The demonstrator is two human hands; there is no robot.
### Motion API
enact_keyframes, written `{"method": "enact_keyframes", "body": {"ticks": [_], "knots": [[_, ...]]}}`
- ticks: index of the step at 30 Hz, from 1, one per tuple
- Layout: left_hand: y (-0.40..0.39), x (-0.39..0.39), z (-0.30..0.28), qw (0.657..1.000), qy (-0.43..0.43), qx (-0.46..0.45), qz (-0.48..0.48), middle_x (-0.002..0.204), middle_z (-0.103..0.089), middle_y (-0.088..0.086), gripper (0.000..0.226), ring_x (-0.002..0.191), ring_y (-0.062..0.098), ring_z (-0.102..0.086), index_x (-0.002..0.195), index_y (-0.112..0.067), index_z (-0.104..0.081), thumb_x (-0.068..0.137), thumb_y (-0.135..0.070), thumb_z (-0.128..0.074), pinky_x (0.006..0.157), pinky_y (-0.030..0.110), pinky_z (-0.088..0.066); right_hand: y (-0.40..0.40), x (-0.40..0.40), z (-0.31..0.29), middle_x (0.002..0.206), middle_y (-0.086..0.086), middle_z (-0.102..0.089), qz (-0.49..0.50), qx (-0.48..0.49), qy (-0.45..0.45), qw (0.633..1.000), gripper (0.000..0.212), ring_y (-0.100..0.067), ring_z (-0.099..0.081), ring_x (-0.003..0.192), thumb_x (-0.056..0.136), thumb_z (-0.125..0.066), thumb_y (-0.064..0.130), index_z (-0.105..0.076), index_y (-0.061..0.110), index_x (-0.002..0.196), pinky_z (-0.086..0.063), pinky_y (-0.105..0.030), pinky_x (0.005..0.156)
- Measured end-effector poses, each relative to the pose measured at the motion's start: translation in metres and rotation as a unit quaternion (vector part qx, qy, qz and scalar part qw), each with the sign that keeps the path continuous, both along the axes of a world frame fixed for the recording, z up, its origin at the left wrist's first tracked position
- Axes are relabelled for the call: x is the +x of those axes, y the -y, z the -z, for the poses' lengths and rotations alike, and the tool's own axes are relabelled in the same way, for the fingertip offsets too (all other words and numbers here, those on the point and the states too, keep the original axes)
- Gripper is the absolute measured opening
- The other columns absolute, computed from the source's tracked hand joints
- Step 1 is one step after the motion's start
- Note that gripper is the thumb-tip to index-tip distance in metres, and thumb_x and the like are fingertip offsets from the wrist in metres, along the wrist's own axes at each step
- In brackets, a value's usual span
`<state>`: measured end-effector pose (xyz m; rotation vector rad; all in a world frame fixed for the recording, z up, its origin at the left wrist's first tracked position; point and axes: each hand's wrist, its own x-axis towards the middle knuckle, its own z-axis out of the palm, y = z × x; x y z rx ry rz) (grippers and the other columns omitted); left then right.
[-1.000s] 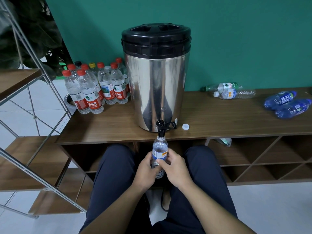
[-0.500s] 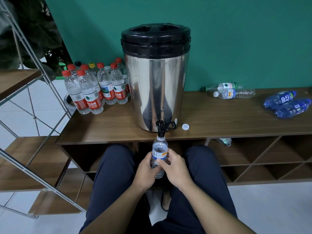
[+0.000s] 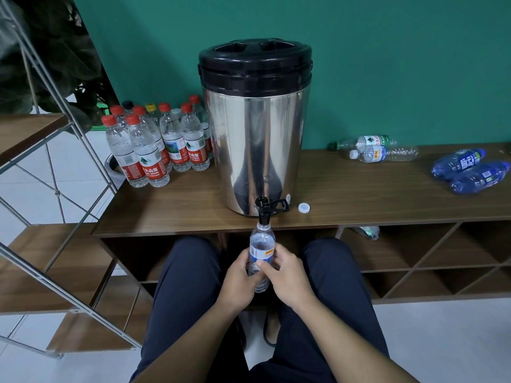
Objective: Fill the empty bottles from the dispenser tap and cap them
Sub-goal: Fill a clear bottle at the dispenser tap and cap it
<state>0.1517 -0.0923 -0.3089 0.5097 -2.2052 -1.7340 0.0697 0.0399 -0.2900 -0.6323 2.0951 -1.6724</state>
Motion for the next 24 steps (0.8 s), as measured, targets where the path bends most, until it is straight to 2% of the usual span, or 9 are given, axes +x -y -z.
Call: {"method": "enact_keyframes", "body": {"ticks": [11,24], "knots": [[0.0004,-0.0005,0.0006,1.000,-0.001,0.001,-0.004,0.121,-0.080,-0.012,0.048,0.113,0.007,-0.076,0.138,-0.026,-0.069,0.098,-0.002,-0.080,0.094,0.017,-0.055,0.0004,-0.0002,0.0008,0.116,0.012,-0.084,-0.001,0.000,-0.001,1.000,0.037,-0.007,-0.079,0.112,0.098,-0.081,0.014,-0.074,0.032,0.130,-0.063,-0.046,0.105],[0.0003,-0.0004,0.0018,1.000,0.004,0.005,-0.003,0.121,-0.081,-0.010,0.049,0.113,0.008,-0.077,0.140,-0.026,-0.068,0.098,-0.004,-0.080,0.095,0.020,-0.058,-0.0007,-0.0001,0.0009,0.117,0.011,-0.084,-0.005,-0.005,0.004,1.000,0.038,-0.008,-0.079,0.113,0.100,-0.081,0.013,-0.074,0.031,0.132,-0.063,-0.046,0.105]]}}
